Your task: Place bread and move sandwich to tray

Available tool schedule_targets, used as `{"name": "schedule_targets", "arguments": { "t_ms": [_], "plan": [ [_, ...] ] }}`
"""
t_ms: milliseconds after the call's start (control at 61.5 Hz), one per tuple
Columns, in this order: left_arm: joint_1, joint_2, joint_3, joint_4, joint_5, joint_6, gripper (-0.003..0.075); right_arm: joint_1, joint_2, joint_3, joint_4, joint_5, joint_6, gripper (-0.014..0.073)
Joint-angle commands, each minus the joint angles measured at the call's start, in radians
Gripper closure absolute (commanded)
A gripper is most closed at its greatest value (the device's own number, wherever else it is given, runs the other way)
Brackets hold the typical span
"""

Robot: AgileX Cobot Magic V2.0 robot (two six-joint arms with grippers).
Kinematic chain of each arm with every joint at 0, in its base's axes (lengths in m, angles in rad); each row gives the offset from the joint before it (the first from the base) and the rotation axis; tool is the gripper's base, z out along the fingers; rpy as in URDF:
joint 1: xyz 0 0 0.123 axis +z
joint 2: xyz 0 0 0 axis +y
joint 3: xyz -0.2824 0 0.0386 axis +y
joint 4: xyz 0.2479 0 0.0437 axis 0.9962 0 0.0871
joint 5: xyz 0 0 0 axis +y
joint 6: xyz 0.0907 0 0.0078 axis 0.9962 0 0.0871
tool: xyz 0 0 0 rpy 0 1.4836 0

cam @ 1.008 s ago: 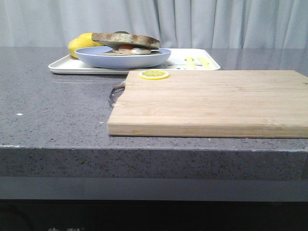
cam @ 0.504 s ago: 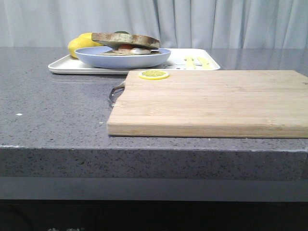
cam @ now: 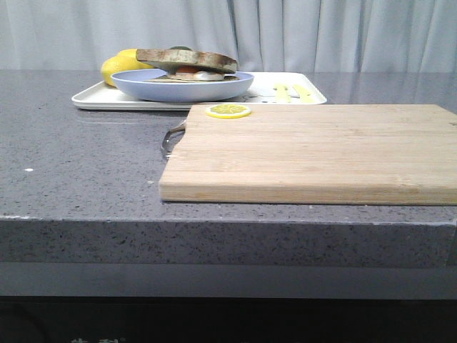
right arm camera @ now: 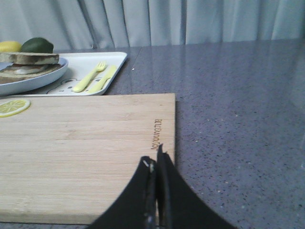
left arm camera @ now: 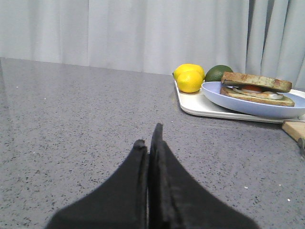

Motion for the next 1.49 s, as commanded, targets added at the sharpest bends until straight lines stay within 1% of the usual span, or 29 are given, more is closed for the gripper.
{"name": "schedule_targets", "arguments": {
  "t_ms": [0,146,179,292,439,1479],
  "plan": [
    [-0.001,-0.023,0.001,-0.001,-0.085,-0.01,0.0741,-0.02,-0.046,0.05,-0.002,-0.16,-0.002,0.0663],
    [-0.001,-0.023,0.001,-0.001,-0.085,-0.01,0.0741,-0.021,-0.105,0.146,-0.002,-0.251,-0.002,0.0663],
    [-0.001,-0.023,0.001,-0.001,-0.085,-0.01,0.0741,-0.021,-0.105,0.142,-0.002,-0.23,-0.002,0.0663],
    [-0.001,-0.021,0.001,-0.001,-0.085,-0.01,0.0741,-0.017,-0.105,0.143,-0.002,-0.249,-0.001,0.0663],
    [-0.001,-0.021,0.001,-0.001,-0.085,-0.01,0.0741,0.017,-0.105,0.143,-0.002,-0.245,-0.001,0.0663],
    [-0.001,-0.021,0.001,-0.001,-0.085,-0.01,0.0741,0.014,-0.105,0.143,-0.002,-0.245,-0.001,0.0663]
  ]
}}
